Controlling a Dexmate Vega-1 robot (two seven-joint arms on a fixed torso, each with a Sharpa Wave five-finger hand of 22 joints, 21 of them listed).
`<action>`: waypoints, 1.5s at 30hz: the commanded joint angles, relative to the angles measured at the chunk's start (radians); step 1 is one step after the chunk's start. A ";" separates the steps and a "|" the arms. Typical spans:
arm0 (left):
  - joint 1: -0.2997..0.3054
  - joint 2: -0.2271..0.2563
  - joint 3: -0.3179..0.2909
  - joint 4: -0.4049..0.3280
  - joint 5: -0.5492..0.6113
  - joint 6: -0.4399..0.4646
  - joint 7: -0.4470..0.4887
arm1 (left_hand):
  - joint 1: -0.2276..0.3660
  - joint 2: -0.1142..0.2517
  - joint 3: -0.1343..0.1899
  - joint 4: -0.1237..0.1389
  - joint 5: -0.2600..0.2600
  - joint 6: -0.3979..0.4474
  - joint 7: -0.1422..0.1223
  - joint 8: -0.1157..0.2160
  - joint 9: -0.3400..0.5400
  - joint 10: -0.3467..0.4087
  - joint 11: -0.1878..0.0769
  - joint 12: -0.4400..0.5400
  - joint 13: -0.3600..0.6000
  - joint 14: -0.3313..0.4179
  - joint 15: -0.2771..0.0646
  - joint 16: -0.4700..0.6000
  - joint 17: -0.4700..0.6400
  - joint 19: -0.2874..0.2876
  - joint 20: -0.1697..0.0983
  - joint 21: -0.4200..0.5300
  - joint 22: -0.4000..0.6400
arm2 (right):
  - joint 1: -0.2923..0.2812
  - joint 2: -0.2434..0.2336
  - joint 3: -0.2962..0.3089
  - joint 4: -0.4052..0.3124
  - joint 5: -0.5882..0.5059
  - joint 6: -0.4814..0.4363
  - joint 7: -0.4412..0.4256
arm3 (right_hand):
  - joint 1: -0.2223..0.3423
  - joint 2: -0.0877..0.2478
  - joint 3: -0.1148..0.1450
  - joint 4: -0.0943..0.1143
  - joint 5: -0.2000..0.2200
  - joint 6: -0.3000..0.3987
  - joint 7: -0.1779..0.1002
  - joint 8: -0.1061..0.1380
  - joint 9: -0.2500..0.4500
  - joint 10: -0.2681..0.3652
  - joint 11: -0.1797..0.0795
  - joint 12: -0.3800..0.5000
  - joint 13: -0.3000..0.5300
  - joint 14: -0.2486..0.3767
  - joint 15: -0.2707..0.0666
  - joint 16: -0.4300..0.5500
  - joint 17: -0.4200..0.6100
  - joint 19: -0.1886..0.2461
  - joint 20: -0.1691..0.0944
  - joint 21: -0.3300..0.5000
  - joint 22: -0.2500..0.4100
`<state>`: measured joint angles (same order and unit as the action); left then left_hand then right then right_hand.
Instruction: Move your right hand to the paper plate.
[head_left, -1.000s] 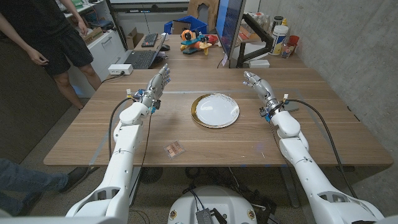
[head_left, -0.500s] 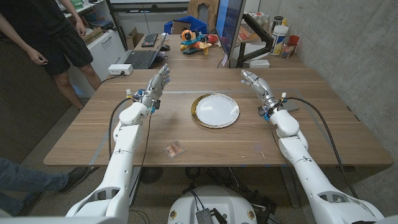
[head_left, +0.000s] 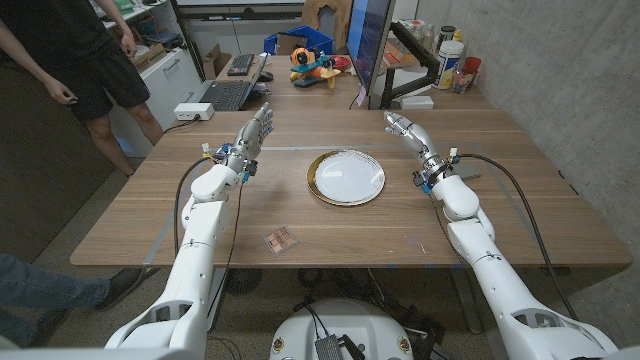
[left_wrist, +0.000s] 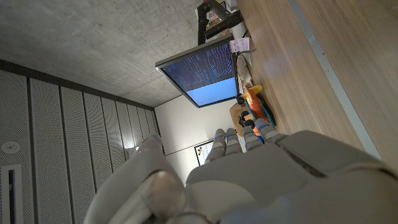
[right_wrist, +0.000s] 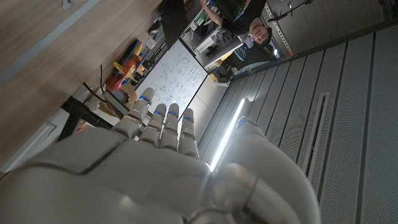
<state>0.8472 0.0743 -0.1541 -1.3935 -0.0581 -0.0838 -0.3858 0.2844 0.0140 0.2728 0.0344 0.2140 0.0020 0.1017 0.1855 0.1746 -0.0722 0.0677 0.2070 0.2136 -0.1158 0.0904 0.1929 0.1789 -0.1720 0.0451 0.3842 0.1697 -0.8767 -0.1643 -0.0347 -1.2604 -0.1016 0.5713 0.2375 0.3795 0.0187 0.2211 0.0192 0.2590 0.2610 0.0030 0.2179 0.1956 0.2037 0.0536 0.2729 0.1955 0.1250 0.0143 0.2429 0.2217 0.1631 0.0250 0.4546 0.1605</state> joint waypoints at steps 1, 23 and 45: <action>0.000 0.002 -0.003 0.001 -0.004 -0.002 -0.003 | -0.001 0.010 0.002 -0.008 -0.006 0.006 0.005 0.006 0.005 0.001 0.007 0.004 0.001 -0.002 0.003 0.000 0.005 -0.039 0.006 -0.002 0.004 | 0.003 -0.011 -0.014 -0.004 -0.049 0.018 -0.020 | -0.011 -0.004 -0.002 -0.004 0.006 0.006 -0.014 0.003 -0.001 0.014 -0.002 -0.007 -0.001 0.001 0.000 -0.004 -0.001 -0.003 -0.001 -0.007 0.003; -0.004 0.005 -0.003 0.004 -0.005 -0.005 -0.008 | -0.002 0.012 0.001 -0.011 -0.007 0.015 0.010 0.008 0.005 0.001 0.006 0.004 -0.003 -0.002 0.004 0.000 0.005 -0.037 0.004 -0.011 0.004 | -0.004 -0.038 -0.043 -0.046 -0.159 0.022 -0.063 | -0.018 -0.005 -0.006 -0.006 0.012 0.027 -0.030 0.006 0.000 0.031 -0.010 -0.012 0.000 0.017 0.005 -0.001 -0.005 -0.026 0.000 -0.038 0.003; -0.013 0.004 0.002 0.014 -0.007 -0.009 -0.012 | -0.004 0.013 0.000 -0.013 -0.008 0.021 0.013 0.008 0.005 0.002 0.006 0.005 -0.005 -0.002 0.004 0.000 0.005 -0.034 0.004 -0.019 0.005 | 0.007 -0.051 -0.066 -0.038 -0.238 0.060 -0.108 | -0.021 -0.004 -0.007 -0.008 0.020 0.055 -0.039 0.011 0.000 0.055 -0.022 -0.014 0.002 0.046 0.007 0.005 -0.008 -0.019 -0.001 -0.058 0.004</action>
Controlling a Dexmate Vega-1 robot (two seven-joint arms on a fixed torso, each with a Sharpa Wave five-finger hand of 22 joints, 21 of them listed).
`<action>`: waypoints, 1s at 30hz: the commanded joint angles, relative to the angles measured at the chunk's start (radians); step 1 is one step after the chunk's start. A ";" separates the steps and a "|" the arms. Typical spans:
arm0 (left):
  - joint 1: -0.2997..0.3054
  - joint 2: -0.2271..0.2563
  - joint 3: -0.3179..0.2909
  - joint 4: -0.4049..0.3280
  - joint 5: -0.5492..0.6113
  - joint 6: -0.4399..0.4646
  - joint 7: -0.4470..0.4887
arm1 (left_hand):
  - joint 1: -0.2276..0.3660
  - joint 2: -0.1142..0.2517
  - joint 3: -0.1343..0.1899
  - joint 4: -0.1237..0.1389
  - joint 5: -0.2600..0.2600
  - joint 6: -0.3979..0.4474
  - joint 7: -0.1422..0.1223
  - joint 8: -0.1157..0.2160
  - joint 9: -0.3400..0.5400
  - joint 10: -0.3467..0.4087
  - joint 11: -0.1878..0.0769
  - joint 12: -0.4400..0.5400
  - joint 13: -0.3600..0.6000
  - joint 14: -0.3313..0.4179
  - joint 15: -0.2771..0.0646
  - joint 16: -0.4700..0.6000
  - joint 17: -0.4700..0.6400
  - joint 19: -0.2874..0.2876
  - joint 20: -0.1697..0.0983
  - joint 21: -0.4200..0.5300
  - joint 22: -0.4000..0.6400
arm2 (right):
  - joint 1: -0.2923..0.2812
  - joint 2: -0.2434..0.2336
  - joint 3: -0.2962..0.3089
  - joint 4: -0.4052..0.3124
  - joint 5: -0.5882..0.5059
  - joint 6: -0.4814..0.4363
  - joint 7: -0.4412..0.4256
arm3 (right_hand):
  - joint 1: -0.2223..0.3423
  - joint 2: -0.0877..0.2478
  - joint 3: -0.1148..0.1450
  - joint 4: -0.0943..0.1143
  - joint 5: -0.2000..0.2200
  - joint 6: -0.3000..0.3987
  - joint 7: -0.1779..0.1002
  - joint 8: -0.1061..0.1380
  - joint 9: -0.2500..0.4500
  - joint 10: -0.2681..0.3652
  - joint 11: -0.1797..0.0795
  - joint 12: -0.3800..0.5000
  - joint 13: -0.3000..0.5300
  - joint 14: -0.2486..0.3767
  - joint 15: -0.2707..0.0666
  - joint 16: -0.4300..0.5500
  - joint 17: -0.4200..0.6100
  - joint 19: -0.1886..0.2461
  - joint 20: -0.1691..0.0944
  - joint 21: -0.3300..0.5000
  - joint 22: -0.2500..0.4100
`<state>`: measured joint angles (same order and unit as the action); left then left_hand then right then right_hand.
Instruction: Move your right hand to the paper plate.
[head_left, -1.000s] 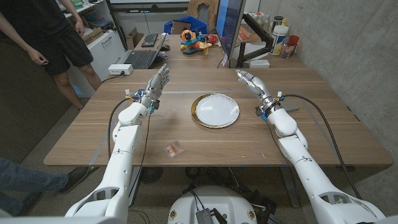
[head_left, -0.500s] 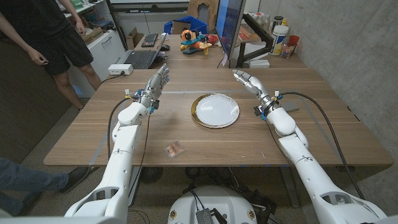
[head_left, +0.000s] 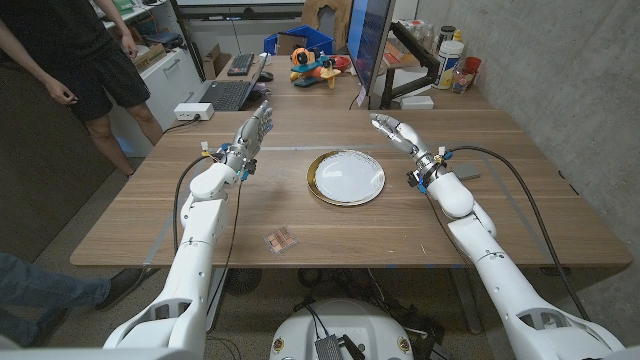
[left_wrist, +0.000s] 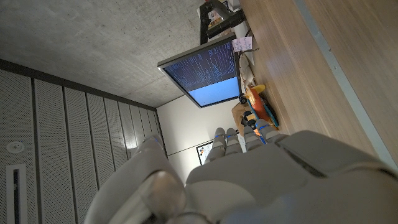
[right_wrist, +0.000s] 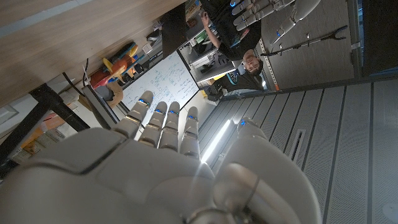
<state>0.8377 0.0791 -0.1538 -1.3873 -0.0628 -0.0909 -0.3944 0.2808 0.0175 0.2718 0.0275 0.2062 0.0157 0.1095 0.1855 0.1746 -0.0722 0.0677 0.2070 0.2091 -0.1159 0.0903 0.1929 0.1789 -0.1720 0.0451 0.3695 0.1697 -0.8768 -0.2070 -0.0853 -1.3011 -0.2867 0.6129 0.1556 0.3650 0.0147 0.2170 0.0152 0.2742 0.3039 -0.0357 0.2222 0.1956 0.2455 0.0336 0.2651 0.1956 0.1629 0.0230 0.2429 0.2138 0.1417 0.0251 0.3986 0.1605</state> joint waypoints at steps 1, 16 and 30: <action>-0.004 0.000 0.002 0.008 -0.001 -0.003 -0.003 | 0.000 0.010 0.001 -0.006 0.000 0.008 0.005 0.009 0.005 0.002 0.007 0.005 -0.001 -0.002 0.004 0.000 0.005 -0.034 0.004 -0.004 0.005 | 0.007 -0.009 -0.018 0.003 -0.056 0.020 -0.027 | -0.006 0.000 -0.003 -0.004 0.005 0.013 -0.001 0.006 0.000 0.014 -0.003 -0.007 0.002 0.009 -0.003 0.005 0.000 0.003 -0.001 -0.003 0.004; -0.010 0.002 0.000 0.016 -0.003 -0.006 -0.006 | -0.002 0.011 0.000 -0.008 0.000 0.011 0.005 0.009 0.005 0.002 0.008 0.005 -0.002 -0.002 0.005 0.000 0.005 -0.033 0.006 -0.010 0.005 | 0.007 -0.022 -0.037 -0.019 -0.141 0.025 -0.076 | -0.007 0.002 -0.003 -0.005 0.008 0.018 -0.003 0.005 0.000 0.019 -0.007 -0.009 0.003 0.007 -0.001 0.003 -0.001 0.005 -0.003 -0.012 0.004; -0.008 -0.001 0.000 0.007 -0.005 -0.005 -0.004 | -0.003 0.012 -0.001 -0.009 -0.001 0.013 0.003 0.008 0.005 0.002 0.006 0.005 -0.004 -0.002 0.005 0.000 0.005 -0.033 0.007 -0.015 0.005 | 0.008 -0.028 -0.044 -0.020 -0.146 0.036 -0.080 | -0.007 0.003 -0.003 -0.007 0.011 0.021 -0.005 0.004 0.001 0.023 -0.008 -0.012 0.003 0.008 -0.001 0.001 -0.001 0.006 -0.003 -0.021 0.004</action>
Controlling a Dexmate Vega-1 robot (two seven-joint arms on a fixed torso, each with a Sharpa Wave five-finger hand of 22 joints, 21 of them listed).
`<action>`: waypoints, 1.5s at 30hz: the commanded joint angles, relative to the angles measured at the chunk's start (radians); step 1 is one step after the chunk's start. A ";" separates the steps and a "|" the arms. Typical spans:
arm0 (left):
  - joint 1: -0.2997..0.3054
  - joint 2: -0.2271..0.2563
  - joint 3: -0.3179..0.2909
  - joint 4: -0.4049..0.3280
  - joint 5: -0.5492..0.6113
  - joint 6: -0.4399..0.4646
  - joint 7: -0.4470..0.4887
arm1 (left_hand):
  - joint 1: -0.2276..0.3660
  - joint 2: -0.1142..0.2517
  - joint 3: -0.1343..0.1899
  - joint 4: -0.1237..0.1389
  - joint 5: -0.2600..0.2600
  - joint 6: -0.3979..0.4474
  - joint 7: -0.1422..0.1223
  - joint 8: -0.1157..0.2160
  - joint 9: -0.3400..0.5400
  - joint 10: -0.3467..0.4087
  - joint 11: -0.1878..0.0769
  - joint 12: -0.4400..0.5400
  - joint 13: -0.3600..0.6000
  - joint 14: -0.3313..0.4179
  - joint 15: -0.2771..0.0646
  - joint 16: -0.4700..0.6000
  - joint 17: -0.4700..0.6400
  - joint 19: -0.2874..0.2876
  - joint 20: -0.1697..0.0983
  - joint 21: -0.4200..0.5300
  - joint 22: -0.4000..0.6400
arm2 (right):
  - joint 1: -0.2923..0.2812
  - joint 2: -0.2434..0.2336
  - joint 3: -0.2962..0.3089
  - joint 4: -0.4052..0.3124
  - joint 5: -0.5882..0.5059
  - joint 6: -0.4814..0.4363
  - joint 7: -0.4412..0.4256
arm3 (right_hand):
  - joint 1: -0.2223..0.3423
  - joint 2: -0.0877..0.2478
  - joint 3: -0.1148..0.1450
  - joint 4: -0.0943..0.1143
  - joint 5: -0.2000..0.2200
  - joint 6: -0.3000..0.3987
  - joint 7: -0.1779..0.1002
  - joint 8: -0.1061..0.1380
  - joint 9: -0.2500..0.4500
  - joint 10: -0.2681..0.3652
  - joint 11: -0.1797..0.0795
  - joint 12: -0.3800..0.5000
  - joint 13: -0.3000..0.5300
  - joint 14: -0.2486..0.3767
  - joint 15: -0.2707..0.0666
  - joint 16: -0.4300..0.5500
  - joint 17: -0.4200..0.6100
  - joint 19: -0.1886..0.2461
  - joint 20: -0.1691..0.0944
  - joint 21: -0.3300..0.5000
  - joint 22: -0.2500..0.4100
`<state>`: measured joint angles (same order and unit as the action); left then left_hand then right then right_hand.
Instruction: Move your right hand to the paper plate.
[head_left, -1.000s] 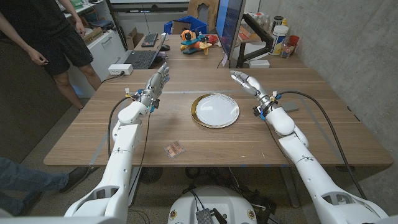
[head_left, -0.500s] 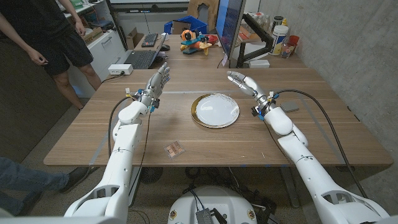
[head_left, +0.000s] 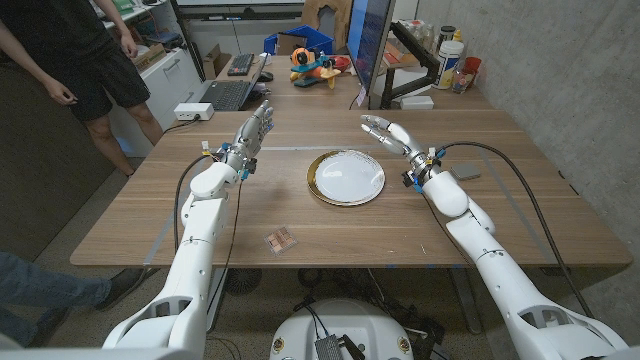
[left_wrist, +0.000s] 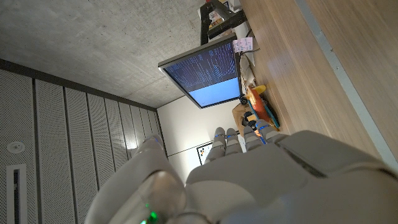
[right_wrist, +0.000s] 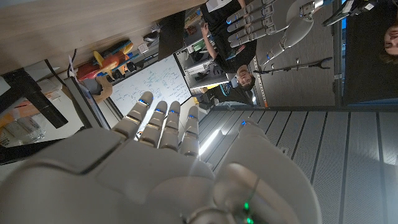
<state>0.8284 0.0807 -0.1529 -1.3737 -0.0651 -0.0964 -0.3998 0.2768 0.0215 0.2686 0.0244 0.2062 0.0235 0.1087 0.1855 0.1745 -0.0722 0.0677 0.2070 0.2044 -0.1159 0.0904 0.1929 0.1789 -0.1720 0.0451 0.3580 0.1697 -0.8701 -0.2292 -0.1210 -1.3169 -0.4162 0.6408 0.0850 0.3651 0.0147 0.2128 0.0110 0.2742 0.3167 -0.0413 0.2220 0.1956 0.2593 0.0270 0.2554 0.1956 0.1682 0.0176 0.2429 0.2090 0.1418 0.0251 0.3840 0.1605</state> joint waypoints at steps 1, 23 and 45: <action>0.001 -0.003 0.000 -0.007 -0.003 -0.001 0.001 | 0.001 0.008 0.002 -0.006 -0.001 0.005 0.004 0.008 0.005 0.002 0.006 0.005 0.001 -0.003 0.004 -0.001 0.005 -0.033 0.008 -0.004 0.005 | 0.002 -0.007 -0.009 -0.004 -0.020 0.010 -0.011 | -0.007 0.004 0.001 -0.003 0.011 0.009 0.001 0.004 0.001 0.009 -0.002 -0.003 0.003 0.003 0.005 0.001 0.003 0.006 -0.003 -0.007 0.004; 0.006 -0.006 0.007 -0.023 -0.001 0.000 0.003 | -0.001 0.009 0.001 -0.009 -0.001 0.013 0.007 0.009 0.005 0.001 0.003 0.005 -0.001 -0.003 0.004 -0.001 0.005 -0.033 0.011 -0.013 0.005 | 0.004 -0.013 -0.028 -0.004 -0.075 0.030 -0.049 | -0.009 0.005 0.001 -0.004 0.015 0.013 -0.002 0.002 0.001 0.013 -0.004 -0.007 0.004 0.004 0.005 -0.001 0.003 0.010 -0.002 -0.019 0.004; 0.021 -0.006 0.008 -0.052 -0.005 0.002 0.001 | -0.004 0.011 0.000 -0.011 -0.001 0.020 0.015 0.009 0.005 0.000 0.010 0.005 -0.003 -0.004 0.006 -0.001 0.005 -0.031 0.011 -0.023 0.006 | -0.004 -0.027 -0.044 -0.039 -0.120 0.005 -0.056 | -0.009 0.006 0.000 -0.007 0.020 0.017 -0.004 0.000 0.001 0.007 -0.005 -0.016 0.005 0.002 -0.006 -0.005 0.001 0.013 -0.006 -0.033 0.004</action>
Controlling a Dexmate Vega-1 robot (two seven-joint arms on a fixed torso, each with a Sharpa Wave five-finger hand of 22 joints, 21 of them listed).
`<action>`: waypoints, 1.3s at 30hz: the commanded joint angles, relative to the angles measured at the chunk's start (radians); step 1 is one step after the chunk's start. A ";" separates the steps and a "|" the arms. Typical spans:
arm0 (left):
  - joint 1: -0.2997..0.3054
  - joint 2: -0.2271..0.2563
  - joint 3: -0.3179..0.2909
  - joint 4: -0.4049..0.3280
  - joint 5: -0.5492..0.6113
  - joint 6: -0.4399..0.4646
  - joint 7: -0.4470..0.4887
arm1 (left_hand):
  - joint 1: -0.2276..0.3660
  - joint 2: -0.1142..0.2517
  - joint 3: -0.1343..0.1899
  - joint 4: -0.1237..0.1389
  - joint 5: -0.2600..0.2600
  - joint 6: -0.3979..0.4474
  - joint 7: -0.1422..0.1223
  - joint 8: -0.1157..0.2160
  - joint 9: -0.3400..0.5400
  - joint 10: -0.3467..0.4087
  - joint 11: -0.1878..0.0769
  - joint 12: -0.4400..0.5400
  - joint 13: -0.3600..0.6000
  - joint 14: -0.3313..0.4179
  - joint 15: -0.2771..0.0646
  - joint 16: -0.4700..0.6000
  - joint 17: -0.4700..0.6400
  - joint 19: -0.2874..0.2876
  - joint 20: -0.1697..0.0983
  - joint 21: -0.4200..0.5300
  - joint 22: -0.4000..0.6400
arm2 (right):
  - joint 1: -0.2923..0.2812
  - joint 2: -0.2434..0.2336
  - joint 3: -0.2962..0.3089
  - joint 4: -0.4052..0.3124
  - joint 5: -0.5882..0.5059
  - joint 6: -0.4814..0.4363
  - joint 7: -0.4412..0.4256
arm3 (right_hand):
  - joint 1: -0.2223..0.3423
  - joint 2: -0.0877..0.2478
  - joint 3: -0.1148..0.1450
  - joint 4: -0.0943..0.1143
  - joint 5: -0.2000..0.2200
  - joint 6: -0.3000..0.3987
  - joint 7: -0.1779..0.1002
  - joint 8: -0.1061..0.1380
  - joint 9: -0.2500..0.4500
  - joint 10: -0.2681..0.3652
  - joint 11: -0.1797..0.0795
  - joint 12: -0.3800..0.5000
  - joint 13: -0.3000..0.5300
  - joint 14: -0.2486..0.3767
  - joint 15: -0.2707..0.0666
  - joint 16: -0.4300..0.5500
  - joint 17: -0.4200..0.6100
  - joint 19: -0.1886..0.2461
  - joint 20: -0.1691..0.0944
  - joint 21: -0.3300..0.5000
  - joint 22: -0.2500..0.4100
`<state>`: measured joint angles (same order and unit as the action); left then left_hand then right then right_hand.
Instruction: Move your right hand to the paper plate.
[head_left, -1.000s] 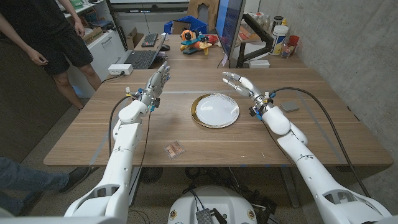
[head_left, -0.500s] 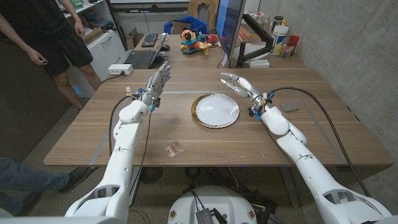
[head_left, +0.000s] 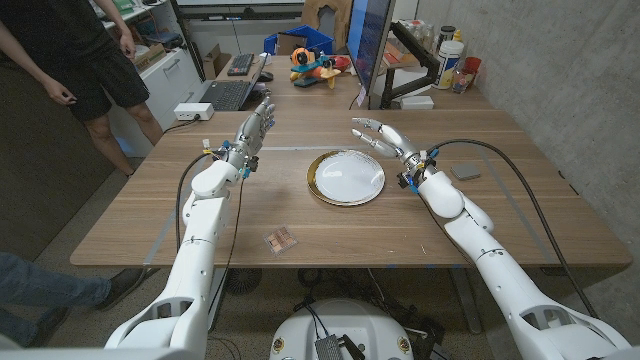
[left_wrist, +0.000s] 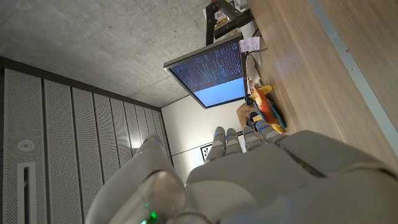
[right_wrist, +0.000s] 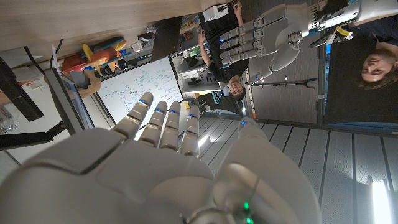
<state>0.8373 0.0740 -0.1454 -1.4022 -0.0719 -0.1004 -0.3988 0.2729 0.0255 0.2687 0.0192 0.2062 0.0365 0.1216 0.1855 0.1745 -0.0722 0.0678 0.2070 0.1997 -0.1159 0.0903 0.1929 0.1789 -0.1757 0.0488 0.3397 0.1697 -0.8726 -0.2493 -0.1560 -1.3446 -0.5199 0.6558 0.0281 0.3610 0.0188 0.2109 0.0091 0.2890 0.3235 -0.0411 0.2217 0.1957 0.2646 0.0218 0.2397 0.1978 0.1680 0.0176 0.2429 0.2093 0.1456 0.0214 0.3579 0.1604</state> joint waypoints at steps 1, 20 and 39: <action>0.013 0.001 0.001 -0.027 0.000 0.006 0.000 | 0.000 0.007 0.000 -0.006 -0.002 0.007 0.002 0.009 0.005 0.000 0.011 0.004 0.002 -0.004 0.006 -0.001 0.005 -0.027 0.007 -0.005 0.006 | -0.001 -0.008 -0.011 -0.011 -0.019 -0.007 0.000 | -0.005 0.002 0.002 -0.005 0.006 0.010 -0.004 0.000 0.001 0.003 0.001 -0.001 0.003 0.002 -0.006 -0.006 0.001 0.010 -0.002 -0.007 0.004; 0.037 0.003 0.000 -0.079 0.002 0.023 0.005 | -0.002 0.008 -0.002 -0.009 -0.002 0.014 0.005 0.009 0.005 0.001 0.010 0.005 0.001 -0.004 0.006 -0.001 0.005 -0.024 0.008 -0.013 0.006 | -0.001 -0.020 -0.031 -0.029 -0.070 -0.011 -0.024 | -0.003 0.004 0.003 -0.008 0.010 0.015 -0.005 -0.001 0.001 0.007 0.001 -0.004 0.003 0.002 -0.009 -0.008 0.000 0.013 -0.001 -0.019 0.005; 0.041 0.004 0.000 -0.088 0.004 0.025 0.007 | -0.004 0.009 -0.003 -0.011 -0.002 0.019 0.005 0.009 0.005 0.001 0.008 0.005 0.000 -0.004 0.007 -0.001 0.005 -0.020 0.008 -0.021 0.006 | -0.003 -0.031 -0.044 -0.035 -0.111 -0.016 -0.053 | -0.002 0.007 0.004 -0.011 0.014 0.019 -0.007 -0.002 0.001 0.011 0.000 -0.007 0.003 0.002 -0.010 -0.010 -0.001 0.016 -0.001 -0.028 0.005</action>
<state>0.8755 0.0769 -0.1446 -1.4853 -0.0682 -0.0771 -0.3932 0.2730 0.0254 0.2645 0.0151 0.2062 0.0494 0.1239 0.1855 0.1746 -0.0721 0.0679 0.2070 0.2000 -0.1159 0.0903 0.1929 0.1789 -0.1702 0.0541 0.3210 0.1738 -0.8749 -0.2757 -0.1918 -1.3777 -0.6105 0.6433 -0.0107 0.3610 0.0188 0.2142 0.0040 0.2964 0.3343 -0.0519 0.2217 0.1957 0.2645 0.0219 0.2398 0.1976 0.1643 0.0140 0.2360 0.2094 0.1547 0.0195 0.3327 0.1605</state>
